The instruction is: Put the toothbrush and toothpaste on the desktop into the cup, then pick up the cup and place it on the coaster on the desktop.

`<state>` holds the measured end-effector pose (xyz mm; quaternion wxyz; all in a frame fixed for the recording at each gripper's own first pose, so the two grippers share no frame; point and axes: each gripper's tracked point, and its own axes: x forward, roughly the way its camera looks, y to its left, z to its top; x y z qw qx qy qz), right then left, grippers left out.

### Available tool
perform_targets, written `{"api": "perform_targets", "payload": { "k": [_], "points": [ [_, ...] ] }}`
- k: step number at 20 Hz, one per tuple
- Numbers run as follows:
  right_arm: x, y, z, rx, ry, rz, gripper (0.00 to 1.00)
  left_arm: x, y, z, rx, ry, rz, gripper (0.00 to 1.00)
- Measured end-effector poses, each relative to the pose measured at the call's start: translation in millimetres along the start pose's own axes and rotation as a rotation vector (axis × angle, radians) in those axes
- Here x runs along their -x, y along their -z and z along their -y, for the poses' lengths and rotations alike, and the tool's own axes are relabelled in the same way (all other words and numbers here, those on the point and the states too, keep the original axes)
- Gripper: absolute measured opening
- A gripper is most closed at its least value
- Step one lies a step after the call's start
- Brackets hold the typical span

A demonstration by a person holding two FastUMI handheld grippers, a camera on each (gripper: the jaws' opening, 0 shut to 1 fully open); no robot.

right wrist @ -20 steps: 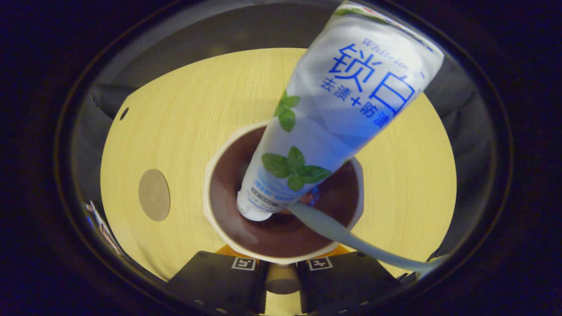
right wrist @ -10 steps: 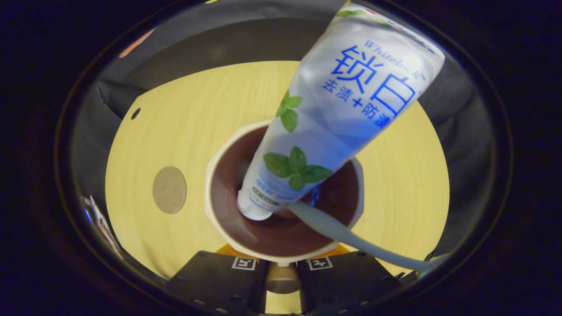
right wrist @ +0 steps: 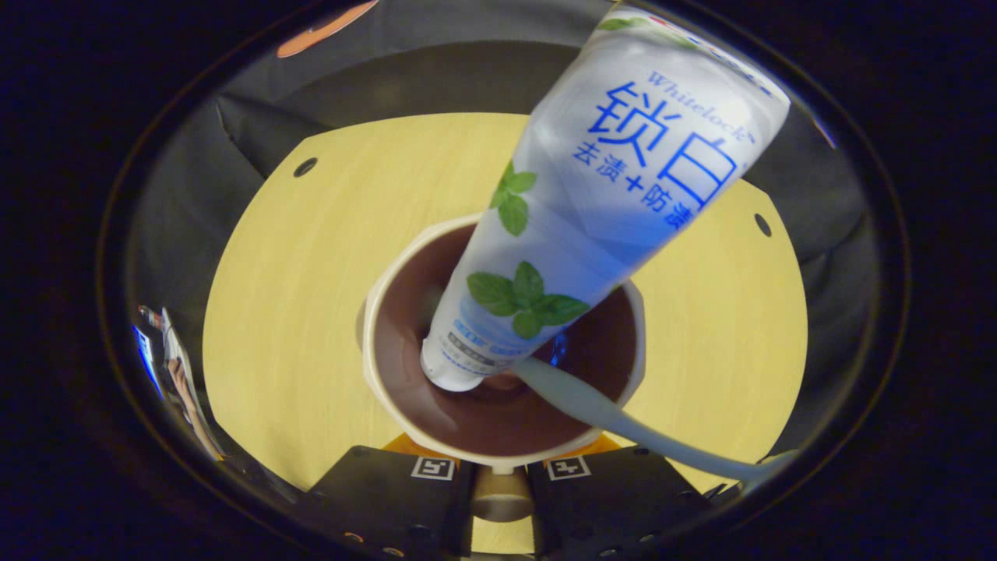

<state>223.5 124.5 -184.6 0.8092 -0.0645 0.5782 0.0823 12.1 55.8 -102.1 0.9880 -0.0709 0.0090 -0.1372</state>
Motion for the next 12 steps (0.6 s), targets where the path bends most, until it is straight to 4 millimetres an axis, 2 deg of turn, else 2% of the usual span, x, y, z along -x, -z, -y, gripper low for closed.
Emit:
{"api": "perform_targets", "payload": {
  "k": [5, 12],
  "points": [
    [-4.5, 3.6, 2.2, 0.091, 0.002, -0.026, 0.27, 9.7, 2.5, -8.6, -0.011, -0.02, 0.01, 0.98],
    [-3.4, 5.3, 3.0, 0.111, 0.035, -0.05, 0.26, 16.6, 4.8, -11.6, -0.011, -0.014, 0.018, 0.98]
  ]
}}
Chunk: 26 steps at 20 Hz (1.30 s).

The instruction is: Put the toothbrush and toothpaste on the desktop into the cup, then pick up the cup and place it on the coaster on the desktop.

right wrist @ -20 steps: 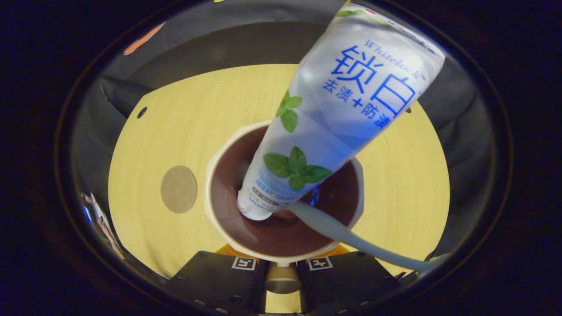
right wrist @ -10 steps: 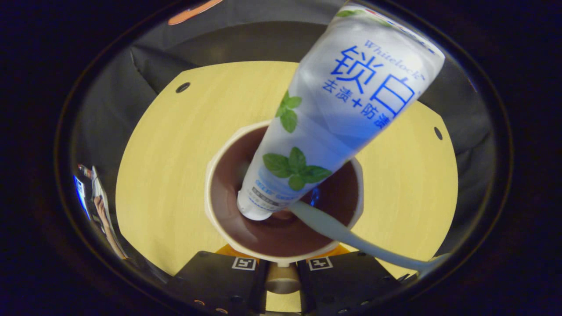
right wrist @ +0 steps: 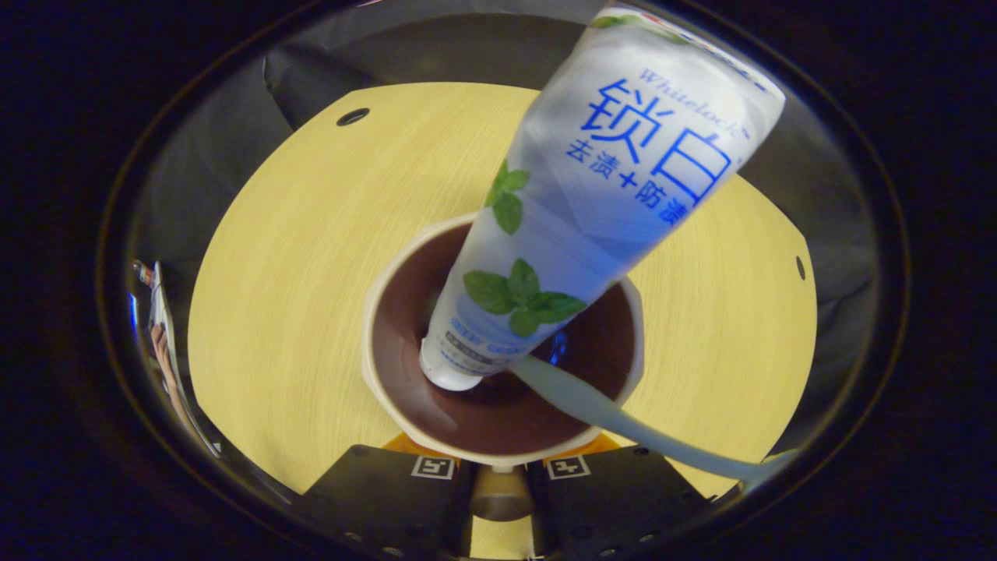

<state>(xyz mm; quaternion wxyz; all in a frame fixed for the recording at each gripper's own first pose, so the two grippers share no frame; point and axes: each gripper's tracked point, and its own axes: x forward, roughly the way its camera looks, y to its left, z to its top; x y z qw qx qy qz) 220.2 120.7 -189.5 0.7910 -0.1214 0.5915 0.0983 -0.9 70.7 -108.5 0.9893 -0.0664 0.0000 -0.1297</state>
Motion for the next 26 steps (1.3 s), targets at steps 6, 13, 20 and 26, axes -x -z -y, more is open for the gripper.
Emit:
{"api": "perform_targets", "payload": {
  "k": [6, 13, 20, 26],
  "points": [
    [0.5, 2.6, -1.7, 0.02, -0.045, 0.008, 0.29, -2.3, 10.5, 0.1, 0.023, 0.002, -0.018, 0.98],
    [22.1, 20.7, -3.2, 0.016, -0.092, 0.116, 0.89, -6.1, 21.7, -9.6, 0.033, -0.042, -0.061, 0.99],
    [68.3, 44.0, -0.4, -0.018, -0.153, 0.303, 0.96, -2.7, 19.4, -7.8, 0.049, -0.071, -0.066, 0.98],
    [117.3, 73.0, 26.6, -0.013, -0.101, 0.623, 0.96, 3.9, 5.9, 8.6, 0.049, -0.085, -0.057, 0.98]
  ]
}}
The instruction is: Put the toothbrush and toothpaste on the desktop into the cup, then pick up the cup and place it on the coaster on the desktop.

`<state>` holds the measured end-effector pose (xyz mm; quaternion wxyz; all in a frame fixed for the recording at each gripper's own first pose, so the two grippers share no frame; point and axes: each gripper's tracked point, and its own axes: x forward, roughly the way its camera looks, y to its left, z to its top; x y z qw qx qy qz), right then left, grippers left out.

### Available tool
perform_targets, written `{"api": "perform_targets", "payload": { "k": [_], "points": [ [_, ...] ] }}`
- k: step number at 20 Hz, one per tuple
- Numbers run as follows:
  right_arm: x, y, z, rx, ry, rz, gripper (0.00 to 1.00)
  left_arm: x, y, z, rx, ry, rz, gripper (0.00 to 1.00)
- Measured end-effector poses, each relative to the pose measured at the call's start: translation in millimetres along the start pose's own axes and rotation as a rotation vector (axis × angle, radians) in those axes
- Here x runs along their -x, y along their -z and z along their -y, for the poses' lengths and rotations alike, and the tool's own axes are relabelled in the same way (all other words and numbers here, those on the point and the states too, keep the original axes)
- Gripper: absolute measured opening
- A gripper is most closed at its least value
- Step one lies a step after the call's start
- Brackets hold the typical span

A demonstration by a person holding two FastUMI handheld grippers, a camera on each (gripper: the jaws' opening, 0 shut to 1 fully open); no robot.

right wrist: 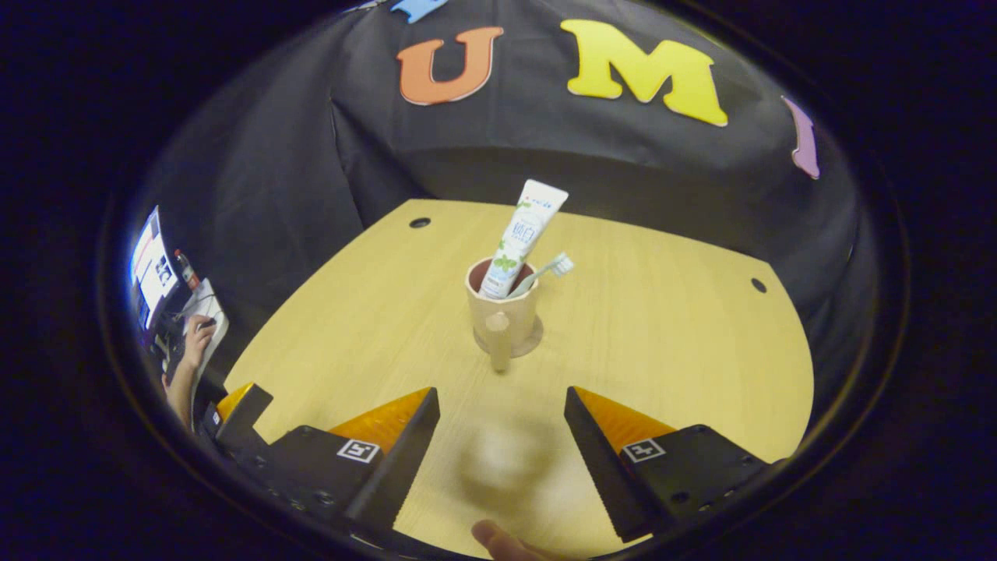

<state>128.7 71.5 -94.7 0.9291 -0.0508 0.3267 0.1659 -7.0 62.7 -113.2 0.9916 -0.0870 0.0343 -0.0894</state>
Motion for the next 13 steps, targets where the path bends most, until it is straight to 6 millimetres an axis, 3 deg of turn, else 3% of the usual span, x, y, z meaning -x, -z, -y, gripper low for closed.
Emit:
{"api": "perform_targets", "payload": {
  "k": [5, 9, 13],
  "points": [
    [68.7, 11.1, 26.8, 0.043, 0.097, 0.271, 0.96, 16.2, -10.0, 21.7, 0.017, -0.016, 0.004, 0.98],
    [114.8, 38.0, 41.8, -0.02, 0.118, 0.416, 0.97, 39.2, -20.9, 43.7, -0.01, -0.018, 0.036, 0.98],
    [160.0, 61.8, 71.6, -0.04, 0.202, 0.541, 0.97, 66.3, -22.0, 69.1, -0.027, 0.006, 0.063, 0.98]
  ]
}}
